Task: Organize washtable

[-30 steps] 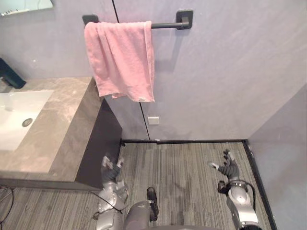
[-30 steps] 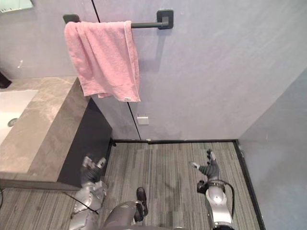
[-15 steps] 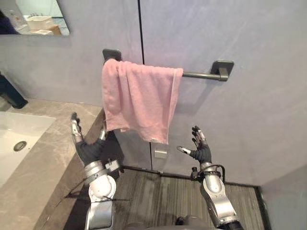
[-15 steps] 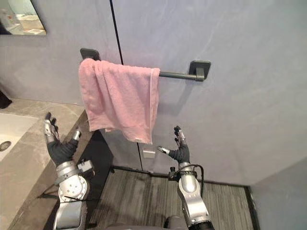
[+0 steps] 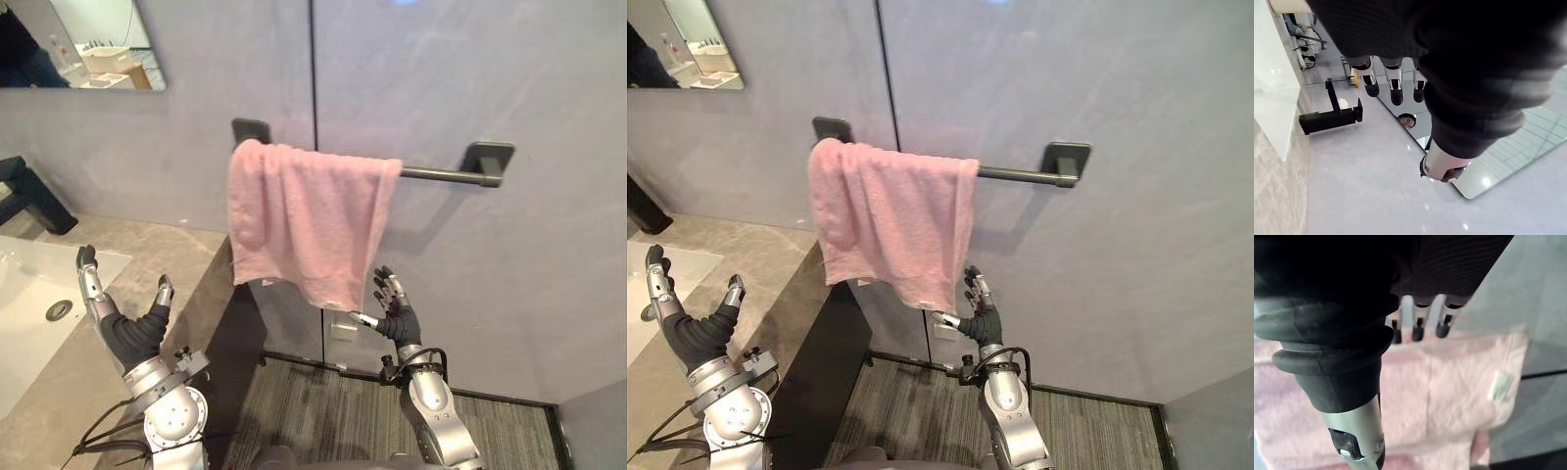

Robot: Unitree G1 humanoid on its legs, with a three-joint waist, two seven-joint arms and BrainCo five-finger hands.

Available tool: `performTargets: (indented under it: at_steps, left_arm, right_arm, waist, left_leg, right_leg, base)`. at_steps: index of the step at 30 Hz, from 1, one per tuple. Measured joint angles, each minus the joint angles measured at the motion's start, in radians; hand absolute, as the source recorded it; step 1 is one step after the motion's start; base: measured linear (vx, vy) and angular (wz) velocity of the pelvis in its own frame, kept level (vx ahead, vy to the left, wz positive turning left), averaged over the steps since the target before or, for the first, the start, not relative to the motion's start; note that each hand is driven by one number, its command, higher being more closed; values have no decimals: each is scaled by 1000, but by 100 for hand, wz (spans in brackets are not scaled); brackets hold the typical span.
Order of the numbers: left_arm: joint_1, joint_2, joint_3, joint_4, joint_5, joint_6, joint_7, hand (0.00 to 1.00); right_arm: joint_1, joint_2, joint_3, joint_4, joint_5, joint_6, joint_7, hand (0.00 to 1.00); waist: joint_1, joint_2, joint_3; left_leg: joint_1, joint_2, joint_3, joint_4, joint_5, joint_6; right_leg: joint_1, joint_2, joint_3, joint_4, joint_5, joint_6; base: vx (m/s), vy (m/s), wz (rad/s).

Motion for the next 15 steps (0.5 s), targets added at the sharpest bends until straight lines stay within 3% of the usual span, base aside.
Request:
performTargets:
  at_steps: [2,4,9,11,15]
  left_arm:
    - [-5,6,0,1,-57,9,-28,0]
    - [-44,17,2,1,-122,32,-62,0]
    - [-198,57,-9,28,-226,47,-104,0]
    - [-330,92,-36,79,-327,42,-162,0]
    - [-499,110,-61,176,-424,41,-175,0]
  right_arm:
    - [-19,15,4,-6,-1,0,-2,0]
    - [-77,17,3,-13,-6,10,-9,0]
    - [-189,4,-32,-91,-6,19,-43,0]
    - [-251,-15,-58,-100,-6,23,-61,0]
    - [-322,-22,-62,-114,-5,33,-91,0]
  waist:
    - [2,-3,-2]
    - [1,13,-1]
    - [-21,58,-11]
    - [-19,78,-1]
    - [-22,73,5]
  left_leg:
    - [2,-11,18,-1,-2,3]
    - [-3,-14,42,-8,-3,5]
    - [-89,-3,76,-22,22,6]
    - [-150,9,105,-23,39,3]
    - [-215,22,137,-38,52,2]
  right_leg:
    - [-2,-13,5,-2,3,9]
    - [-19,-17,27,-13,16,26]
    - [-121,-6,55,-56,69,29]
    - [-185,10,81,-92,112,27]
    - [-269,28,110,-119,152,23]
  base:
    - [18,108,-12]
    - [2,63,-21]
    - [14,21,-23]
    - [28,8,-35]
    - [-18,-19,-33]
